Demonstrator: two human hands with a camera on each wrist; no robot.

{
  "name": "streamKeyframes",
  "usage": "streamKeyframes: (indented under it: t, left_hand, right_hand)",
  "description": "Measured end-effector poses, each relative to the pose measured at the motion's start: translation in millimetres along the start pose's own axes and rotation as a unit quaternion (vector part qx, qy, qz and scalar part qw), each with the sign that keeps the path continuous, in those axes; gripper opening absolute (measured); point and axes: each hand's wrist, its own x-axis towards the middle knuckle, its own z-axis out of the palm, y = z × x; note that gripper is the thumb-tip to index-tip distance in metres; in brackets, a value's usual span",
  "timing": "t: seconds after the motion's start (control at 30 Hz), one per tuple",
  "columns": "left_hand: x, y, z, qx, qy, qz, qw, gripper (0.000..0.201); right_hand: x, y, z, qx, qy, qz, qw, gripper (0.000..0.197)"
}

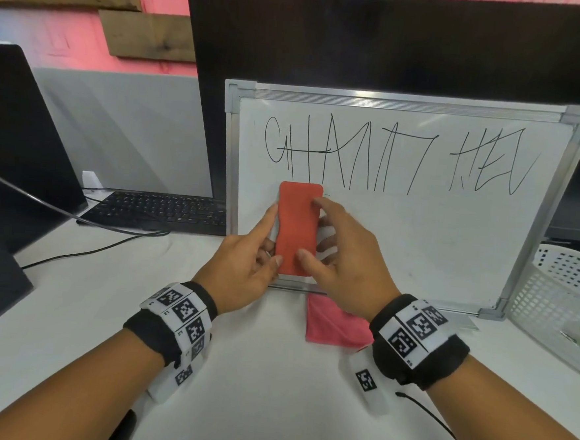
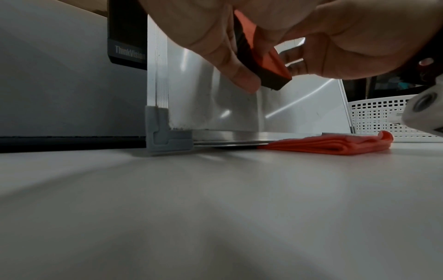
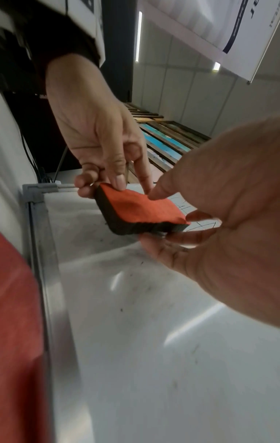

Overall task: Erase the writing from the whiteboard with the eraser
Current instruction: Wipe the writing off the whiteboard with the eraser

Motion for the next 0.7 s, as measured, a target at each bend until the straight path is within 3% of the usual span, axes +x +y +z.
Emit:
streamKeyframes:
  t: [0.1,0.27,0.43,0.57,0.7]
  left_hand:
    - [0,0,0,-0.011,0.002,-0.008,1.000,0.082]
    - [0,0,2,-0.053,-0.003,-0.025,0.998,0.083]
    - [1,-2,0,-0.013,-0.004,-0.017,1.000,0.085]
    - [3,-6,-1,0.044,0.028,-0.010,0.999,0.073]
    - [5,-12,-3,0.093,0.061,-0.007,0.994,0.065]
  right_hand:
    - [-5,-2,1,0.053,-0.088,0.028,0.994,0.090]
    - [-3,6,3,-0.002,-0.121,0.009,0.993,0.102]
    - [-3,13,4,0.043,-0.149,-0.003,0.988,0.077]
    - [0,14,3,0.144,-0.186,0.022,0.972,0.073]
    - [12,9,-11,0.160,-0.168,0.040,0.972,0.065]
